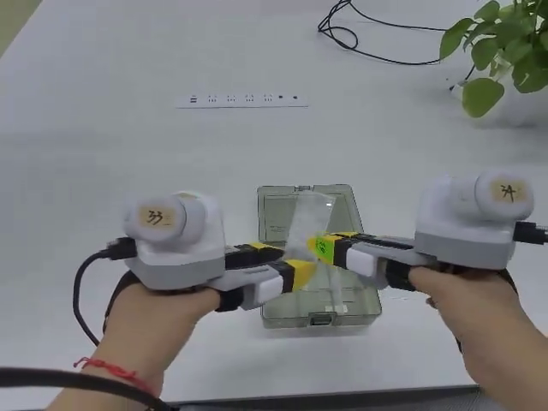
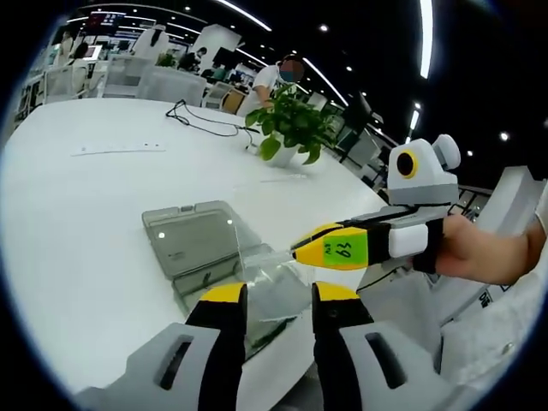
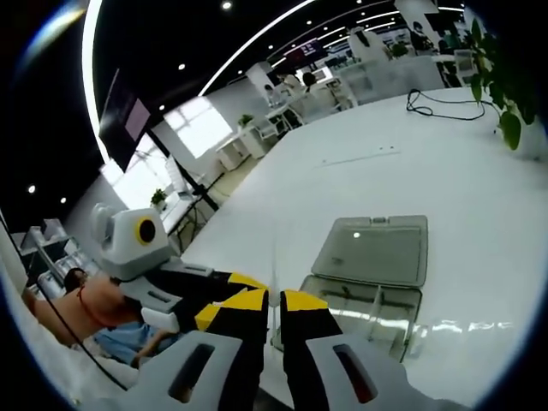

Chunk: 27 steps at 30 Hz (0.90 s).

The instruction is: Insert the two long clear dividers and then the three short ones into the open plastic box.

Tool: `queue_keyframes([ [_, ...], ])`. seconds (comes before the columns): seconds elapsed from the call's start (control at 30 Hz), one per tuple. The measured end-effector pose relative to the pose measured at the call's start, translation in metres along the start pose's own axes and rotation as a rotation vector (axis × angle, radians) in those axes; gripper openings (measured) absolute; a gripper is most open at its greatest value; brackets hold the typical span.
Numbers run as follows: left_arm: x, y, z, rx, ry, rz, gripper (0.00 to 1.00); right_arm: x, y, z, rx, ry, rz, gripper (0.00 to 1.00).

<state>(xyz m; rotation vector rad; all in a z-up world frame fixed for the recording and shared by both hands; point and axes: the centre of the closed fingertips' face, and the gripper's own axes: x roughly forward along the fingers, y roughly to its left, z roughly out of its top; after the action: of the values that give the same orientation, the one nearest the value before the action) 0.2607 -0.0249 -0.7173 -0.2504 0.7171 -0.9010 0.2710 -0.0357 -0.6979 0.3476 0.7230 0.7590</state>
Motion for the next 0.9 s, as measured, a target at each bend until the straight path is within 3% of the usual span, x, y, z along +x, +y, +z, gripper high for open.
queue_keyframes([
  [0.07, 0.0, 0.003, 0.001, 0.015, -0.011, 0.008, 0.26, 0.0, -0.001, 0.0, 0.004, 0.0, -0.003, 0.06],
  [0.13, 0.001, 0.0, 0.002, -0.015, -0.017, -0.009, 0.31, 0.0, 0.001, -0.001, 0.017, 0.003, -0.002, 0.06],
  [0.23, 0.001, -0.001, -0.001, 0.019, -0.002, -0.008, 0.32, 0.0, 0.003, -0.003, 0.014, 0.011, -0.003, 0.06],
  [0.57, 0.001, -0.005, -0.003, 0.036, 0.001, -0.035, 0.35, 0.003, 0.001, 0.0, 0.023, 0.022, -0.01, 0.06],
  [0.9, -0.013, 0.006, -0.009, 0.116, 0.012, -0.043, 0.48, -0.001, -0.004, 0.007, 0.051, 0.05, -0.028, 0.07],
])
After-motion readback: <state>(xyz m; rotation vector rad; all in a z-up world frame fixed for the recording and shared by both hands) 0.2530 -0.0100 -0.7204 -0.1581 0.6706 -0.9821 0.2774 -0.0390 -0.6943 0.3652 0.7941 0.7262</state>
